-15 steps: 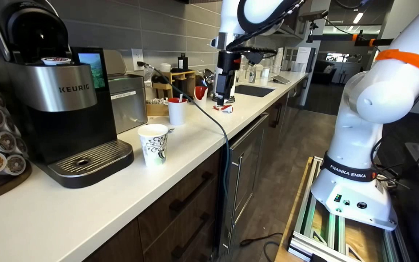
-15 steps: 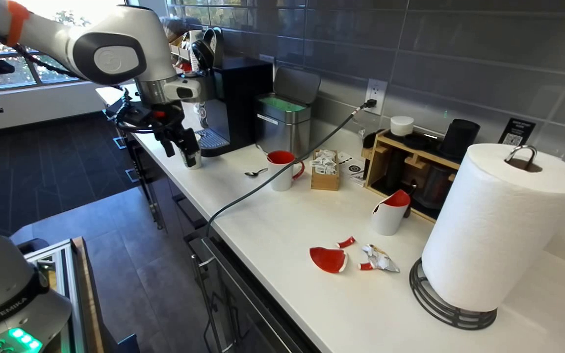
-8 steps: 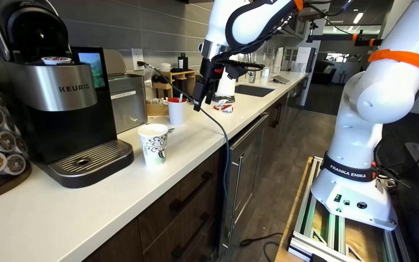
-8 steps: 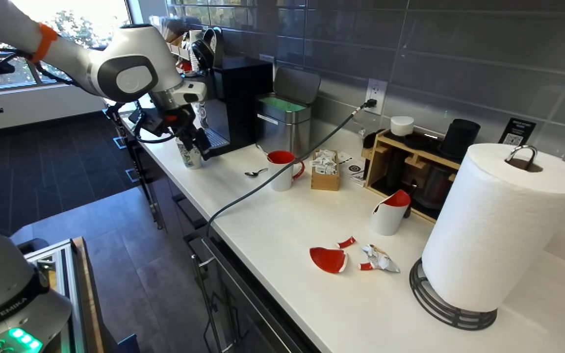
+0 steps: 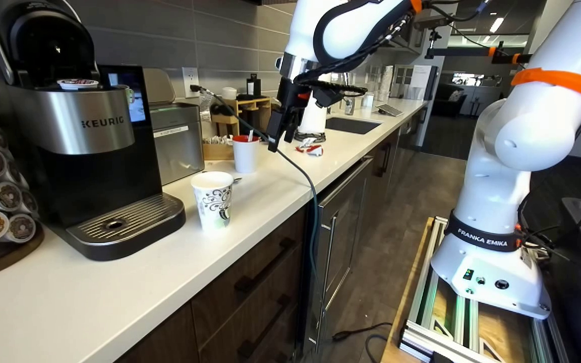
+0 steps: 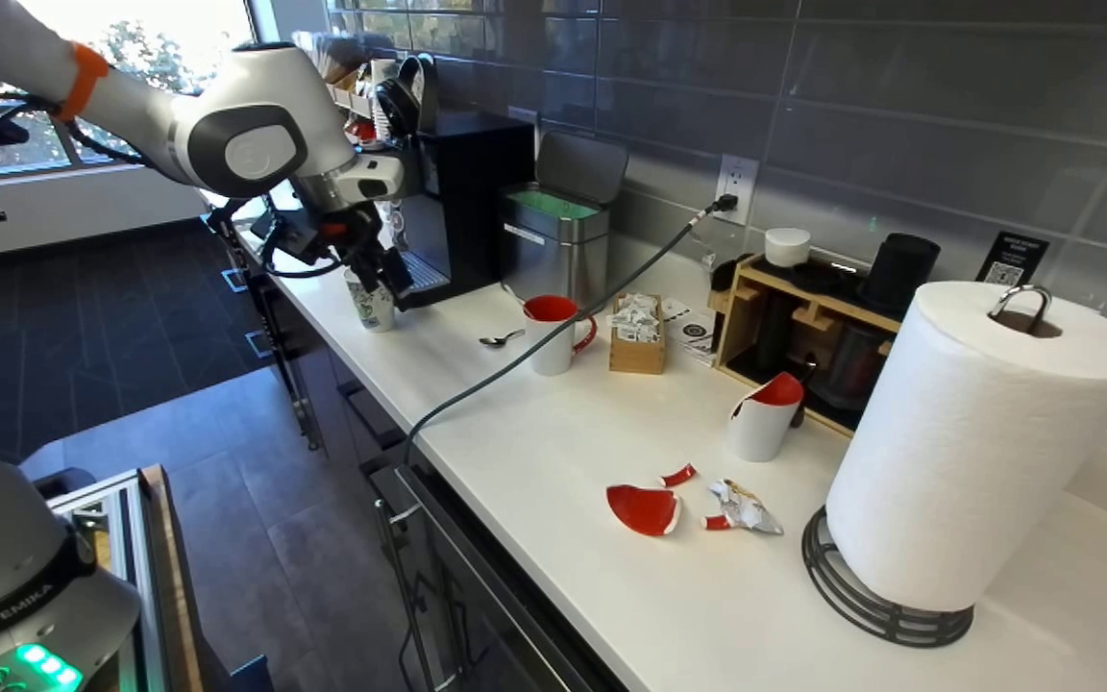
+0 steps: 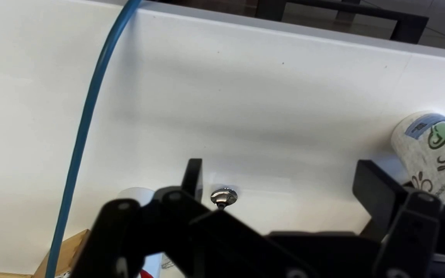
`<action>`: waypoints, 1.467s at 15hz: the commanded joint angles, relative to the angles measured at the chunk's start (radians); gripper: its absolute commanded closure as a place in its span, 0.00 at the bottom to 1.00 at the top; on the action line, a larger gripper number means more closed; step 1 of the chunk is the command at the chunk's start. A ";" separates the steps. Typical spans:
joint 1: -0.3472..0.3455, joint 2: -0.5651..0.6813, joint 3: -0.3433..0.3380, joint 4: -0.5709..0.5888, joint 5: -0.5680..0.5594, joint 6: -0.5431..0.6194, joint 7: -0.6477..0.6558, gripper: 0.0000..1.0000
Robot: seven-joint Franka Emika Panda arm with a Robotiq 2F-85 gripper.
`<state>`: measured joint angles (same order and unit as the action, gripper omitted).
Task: Put the spoon in the mug cup
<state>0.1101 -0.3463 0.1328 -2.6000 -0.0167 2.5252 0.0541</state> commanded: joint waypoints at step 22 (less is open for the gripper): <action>-0.029 0.611 0.114 0.474 -0.562 0.075 0.626 0.00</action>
<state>-0.0291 0.1721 0.3383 -2.1926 -0.6279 2.5998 0.7005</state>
